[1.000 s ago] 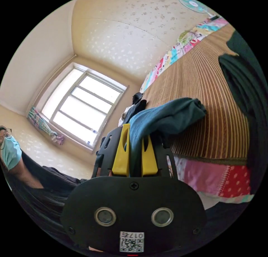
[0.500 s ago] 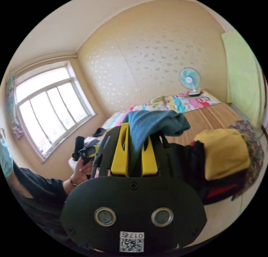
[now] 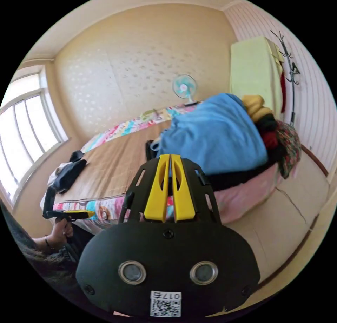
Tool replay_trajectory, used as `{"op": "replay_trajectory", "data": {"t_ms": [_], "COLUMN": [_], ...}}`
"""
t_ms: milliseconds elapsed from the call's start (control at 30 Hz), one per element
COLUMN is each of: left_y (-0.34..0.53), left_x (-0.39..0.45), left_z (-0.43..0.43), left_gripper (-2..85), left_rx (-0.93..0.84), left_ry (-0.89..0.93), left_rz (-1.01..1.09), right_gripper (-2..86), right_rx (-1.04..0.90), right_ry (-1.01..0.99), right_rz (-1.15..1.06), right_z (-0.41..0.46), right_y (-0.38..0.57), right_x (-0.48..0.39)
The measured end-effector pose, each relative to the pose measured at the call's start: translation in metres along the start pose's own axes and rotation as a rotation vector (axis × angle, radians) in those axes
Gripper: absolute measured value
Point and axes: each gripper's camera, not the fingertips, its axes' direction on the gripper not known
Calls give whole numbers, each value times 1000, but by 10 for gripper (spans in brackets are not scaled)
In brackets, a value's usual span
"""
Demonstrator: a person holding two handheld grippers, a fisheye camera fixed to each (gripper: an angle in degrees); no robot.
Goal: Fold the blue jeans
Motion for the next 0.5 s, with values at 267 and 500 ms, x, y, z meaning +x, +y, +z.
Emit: {"op": "replay_trajectory", "data": {"t_ms": [267,500], "left_y": [7,7], "left_x": [1,-22], "left_z": [-82,-113], "left_gripper": [-7,53], "left_rx": [118,195], "left_ry": [-185,-44], "left_rz": [-61,-64], "right_gripper": [5,3], "right_rx": [-366,-510], "right_ry": [-247,-91], "right_rz": [-194,-327], "right_z": [191,285], "right_y": [-30,24], "right_x": [-162,-229]}}
